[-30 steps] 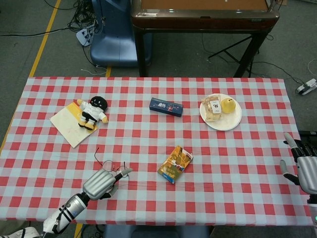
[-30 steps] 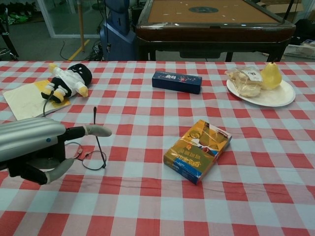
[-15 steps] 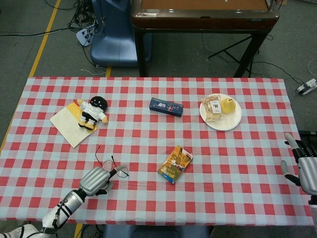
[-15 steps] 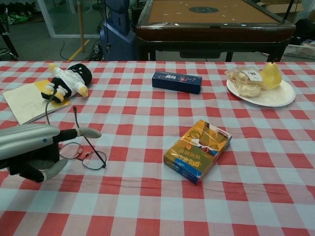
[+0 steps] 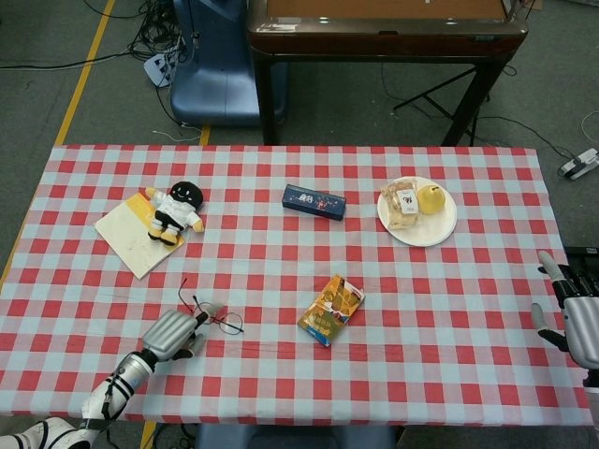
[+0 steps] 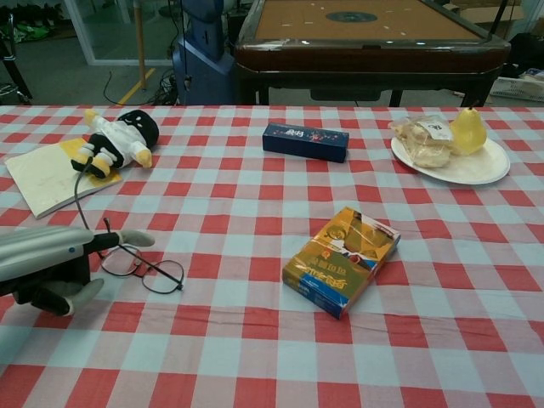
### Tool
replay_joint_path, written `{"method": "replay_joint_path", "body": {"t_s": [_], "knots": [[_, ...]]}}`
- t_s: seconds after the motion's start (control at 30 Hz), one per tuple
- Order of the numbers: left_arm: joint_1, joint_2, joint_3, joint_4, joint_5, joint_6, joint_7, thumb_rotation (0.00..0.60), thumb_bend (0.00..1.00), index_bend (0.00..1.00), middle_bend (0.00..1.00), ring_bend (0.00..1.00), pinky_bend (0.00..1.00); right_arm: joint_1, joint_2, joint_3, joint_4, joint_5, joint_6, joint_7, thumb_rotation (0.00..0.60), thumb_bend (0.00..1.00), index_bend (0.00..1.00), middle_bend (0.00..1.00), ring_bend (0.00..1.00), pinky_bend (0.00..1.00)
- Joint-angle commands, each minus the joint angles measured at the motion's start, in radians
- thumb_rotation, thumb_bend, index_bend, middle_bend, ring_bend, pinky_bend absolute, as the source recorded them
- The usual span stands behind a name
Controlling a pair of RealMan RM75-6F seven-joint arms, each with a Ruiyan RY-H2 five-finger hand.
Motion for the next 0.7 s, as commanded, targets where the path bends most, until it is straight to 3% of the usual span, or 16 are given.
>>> {"method": "replay_joint_path", "body": {"t_s": [0.03, 0.37, 0.7], "knots": [[0.003, -0.005, 0.004, 0.009, -0.008, -0.008, 0.005, 0.6, 0.66, 0.06, 1.0, 0.99, 0.97, 0.0, 0.0, 0.0, -0.001, -0.001, 0.0, -0.001, 0.6, 0.44, 0.01, 0.24, 0.15, 0.18], [0.01, 0.011, 0.004, -0.018, -0.034, -0.02, 0.029, 0.6, 0.66, 0.06, 1.0, 0.98, 0.97, -0.002, 0.002, -0.001, -0.005, -0.003, 0.005, -0.002, 0.6, 0.44, 0.01, 0.24, 0.15, 0.18], [0.09, 0.139, 0.006, -0.158, 0.026, 0.161, -0.025, 0.6, 0.66, 0.08, 1.0, 0.98, 0.97, -0.008, 0.003, -0.001, -0.001, -0.008, 0.015, 0.007, 0.6, 0.44, 0.01, 0.24, 0.15, 0.18]]}}
